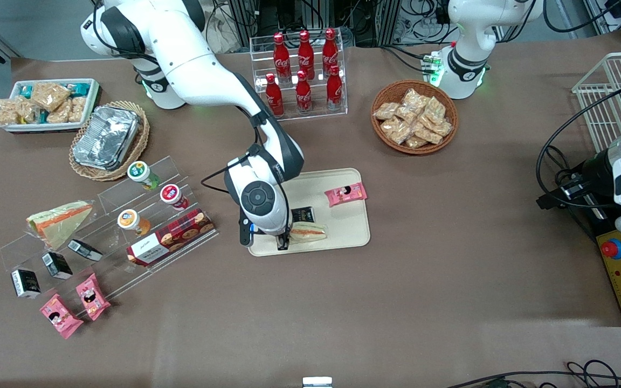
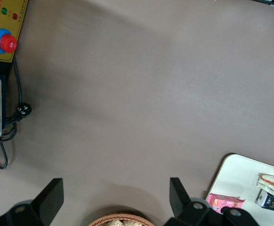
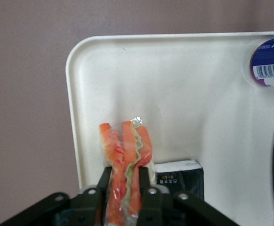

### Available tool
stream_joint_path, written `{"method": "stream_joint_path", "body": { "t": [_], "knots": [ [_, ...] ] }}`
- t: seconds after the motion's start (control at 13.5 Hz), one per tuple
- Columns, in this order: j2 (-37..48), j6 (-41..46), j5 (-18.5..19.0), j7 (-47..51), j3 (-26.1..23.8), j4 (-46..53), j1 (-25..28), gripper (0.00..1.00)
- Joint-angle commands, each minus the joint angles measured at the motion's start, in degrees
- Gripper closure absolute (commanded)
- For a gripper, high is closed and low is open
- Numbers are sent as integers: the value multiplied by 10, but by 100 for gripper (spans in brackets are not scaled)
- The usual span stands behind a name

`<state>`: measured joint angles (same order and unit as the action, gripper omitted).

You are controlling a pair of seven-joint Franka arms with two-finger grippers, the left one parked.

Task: Place sandwich on tray
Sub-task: 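Lower the sandwich onto the tray and open the right gripper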

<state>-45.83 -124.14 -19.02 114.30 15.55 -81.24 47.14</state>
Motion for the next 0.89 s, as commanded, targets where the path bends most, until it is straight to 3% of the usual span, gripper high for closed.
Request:
{"method": "stream_joint_path", "body": {
  "t": [0.0,0.37,0.81],
  "knots": [
    [-6,-14,7,-3,6,6,1,6],
    [35,0,0,-22,4,10,-20,6],
    [121,107,0,-119,6,5,-35,6]
  ]
}}
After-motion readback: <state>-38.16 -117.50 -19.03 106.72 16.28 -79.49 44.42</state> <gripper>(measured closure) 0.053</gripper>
